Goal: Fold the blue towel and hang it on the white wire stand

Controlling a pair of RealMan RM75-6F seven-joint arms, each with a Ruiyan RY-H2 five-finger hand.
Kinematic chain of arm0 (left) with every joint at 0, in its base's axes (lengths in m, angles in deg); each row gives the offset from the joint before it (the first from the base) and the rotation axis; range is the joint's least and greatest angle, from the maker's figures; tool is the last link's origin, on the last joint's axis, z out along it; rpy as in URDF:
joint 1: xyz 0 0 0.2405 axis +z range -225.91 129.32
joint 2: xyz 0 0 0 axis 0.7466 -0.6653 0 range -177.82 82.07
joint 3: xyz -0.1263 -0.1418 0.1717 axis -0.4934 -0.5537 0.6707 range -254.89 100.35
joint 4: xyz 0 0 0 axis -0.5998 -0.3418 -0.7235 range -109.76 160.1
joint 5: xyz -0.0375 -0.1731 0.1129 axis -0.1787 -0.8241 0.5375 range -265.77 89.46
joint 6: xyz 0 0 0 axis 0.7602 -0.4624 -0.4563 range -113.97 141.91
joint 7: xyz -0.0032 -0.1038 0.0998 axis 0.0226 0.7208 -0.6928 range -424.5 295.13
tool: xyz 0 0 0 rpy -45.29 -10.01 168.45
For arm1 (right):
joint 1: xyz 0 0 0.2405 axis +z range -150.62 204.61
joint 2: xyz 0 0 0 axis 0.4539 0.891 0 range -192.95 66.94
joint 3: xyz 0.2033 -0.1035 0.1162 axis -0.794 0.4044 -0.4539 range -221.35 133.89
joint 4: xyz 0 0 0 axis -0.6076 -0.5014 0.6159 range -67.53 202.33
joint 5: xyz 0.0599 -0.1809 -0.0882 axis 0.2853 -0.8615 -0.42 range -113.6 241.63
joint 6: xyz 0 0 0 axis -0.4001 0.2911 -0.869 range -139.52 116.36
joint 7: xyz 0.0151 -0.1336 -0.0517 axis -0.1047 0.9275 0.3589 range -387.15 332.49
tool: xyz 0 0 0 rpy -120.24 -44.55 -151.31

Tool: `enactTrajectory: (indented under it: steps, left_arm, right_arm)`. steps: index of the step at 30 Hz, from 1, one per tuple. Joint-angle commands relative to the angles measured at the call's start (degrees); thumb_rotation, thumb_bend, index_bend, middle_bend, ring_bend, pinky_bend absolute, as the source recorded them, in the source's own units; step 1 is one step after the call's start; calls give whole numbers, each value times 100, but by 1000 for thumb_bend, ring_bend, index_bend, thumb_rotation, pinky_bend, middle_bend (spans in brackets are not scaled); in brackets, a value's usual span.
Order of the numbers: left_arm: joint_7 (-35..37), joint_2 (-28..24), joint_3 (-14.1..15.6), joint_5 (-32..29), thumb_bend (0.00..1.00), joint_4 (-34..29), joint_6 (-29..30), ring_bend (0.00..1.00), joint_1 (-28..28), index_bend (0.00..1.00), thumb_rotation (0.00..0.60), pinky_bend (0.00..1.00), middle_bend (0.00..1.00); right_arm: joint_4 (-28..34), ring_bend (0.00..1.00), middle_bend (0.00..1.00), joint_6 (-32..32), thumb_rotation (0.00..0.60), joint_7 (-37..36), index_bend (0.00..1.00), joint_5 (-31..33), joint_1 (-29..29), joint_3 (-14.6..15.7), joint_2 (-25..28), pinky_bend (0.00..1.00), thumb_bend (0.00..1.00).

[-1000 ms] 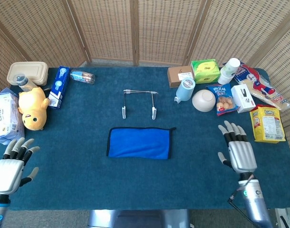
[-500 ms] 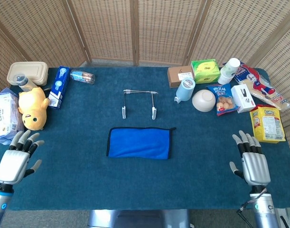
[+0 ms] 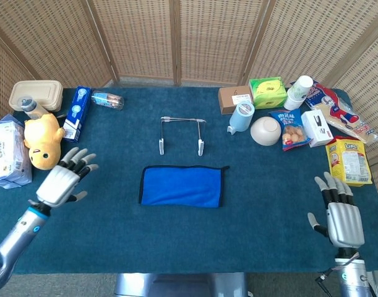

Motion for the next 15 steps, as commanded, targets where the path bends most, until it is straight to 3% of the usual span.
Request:
enactTrajectory:
  steps: [1, 15]
  left_arm:
    - [273, 420, -18, 188, 212, 509, -223, 0, -406, 259, 600, 0, 146]
    - [602, 1675, 38, 350, 214, 1775, -420, 0, -1256, 264, 600, 0, 152]
  right_arm:
    - [19, 0, 47, 46, 600, -56, 102, -16, -62, -25, 42, 0, 282]
    - [85, 0, 47, 199, 600, -229, 102, 13, -348, -130, 184, 0, 280]
